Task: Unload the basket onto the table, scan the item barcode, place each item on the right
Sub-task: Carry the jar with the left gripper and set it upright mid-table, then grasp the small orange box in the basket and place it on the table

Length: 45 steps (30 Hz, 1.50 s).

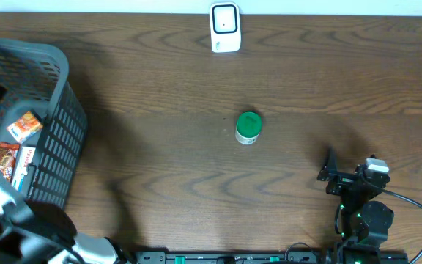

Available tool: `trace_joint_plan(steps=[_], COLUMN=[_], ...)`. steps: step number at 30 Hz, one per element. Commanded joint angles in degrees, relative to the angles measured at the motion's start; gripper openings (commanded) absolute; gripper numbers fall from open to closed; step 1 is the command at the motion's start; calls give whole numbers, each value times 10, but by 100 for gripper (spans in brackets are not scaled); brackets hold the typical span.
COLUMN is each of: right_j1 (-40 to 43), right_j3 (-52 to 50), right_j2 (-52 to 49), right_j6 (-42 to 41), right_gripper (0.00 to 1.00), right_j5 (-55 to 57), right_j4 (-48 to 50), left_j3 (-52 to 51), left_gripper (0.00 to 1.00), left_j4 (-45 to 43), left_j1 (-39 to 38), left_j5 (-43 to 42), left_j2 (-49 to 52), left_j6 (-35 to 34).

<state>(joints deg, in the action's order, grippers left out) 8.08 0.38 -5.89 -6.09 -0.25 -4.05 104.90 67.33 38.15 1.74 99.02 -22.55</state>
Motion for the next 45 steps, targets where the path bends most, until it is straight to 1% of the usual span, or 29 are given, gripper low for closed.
trace_joint_plan(steps=[1,5,7,11,14,17,24,31,32,34,37,38,39,42,45], right_j1=[-3,-3,-3,-3,-3,-3,-3,-3,-3,-3,-3,-3,-3,-3,-3], right_j3=[-1,-1,-1,-1,-1,-1,-1,-1,-1,-1,-1,-1,-1,-1,-1], right_j2=[2,2,2,2,2,2,2,2,2,2,2,2,2,2,2], right_j6=[-7,-7,-7,-7,-7,-7,-7,-7,-7,-7,-7,-7,-7,-7,-7], right_gripper=[99,99,99,99,99,99,99,99,99,99,99,99,99,99,99], right_j5=[-1,-1,-1,-1,-1,-1,-1,-1,-1,-1,-1,-1,-1,-1,-1], right_j4=[-2,-2,-2,-2,-2,-2,-2,-2,-2,-2,-2,-2,-2,-2,-2], left_j3=[-1,-1,-1,-1,-1,-1,-2,-7,-7,-7,-6,-3,5,22,35], left_gripper=[97,97,98,98,100,98,98,99,96,71,54,51,51,51,54], left_j4=[-2,-30,-54,-84,-105,-120,-137,-129,-125,-115,-97,-91,-80,-61,-57], left_j1=[1,1,1,1,1,1,0,0,0,0,1,2,2,2,2], left_j5=[4,4,5,4,2,0,0,0,0,0,1,1,1,2,2], left_j2=[83,150,184,224,245,260,299,335,337,334,316,308,296,252,170], left_j6=[45,85,122,160,174,177,175,118,113,110,111,111,111,108,85])
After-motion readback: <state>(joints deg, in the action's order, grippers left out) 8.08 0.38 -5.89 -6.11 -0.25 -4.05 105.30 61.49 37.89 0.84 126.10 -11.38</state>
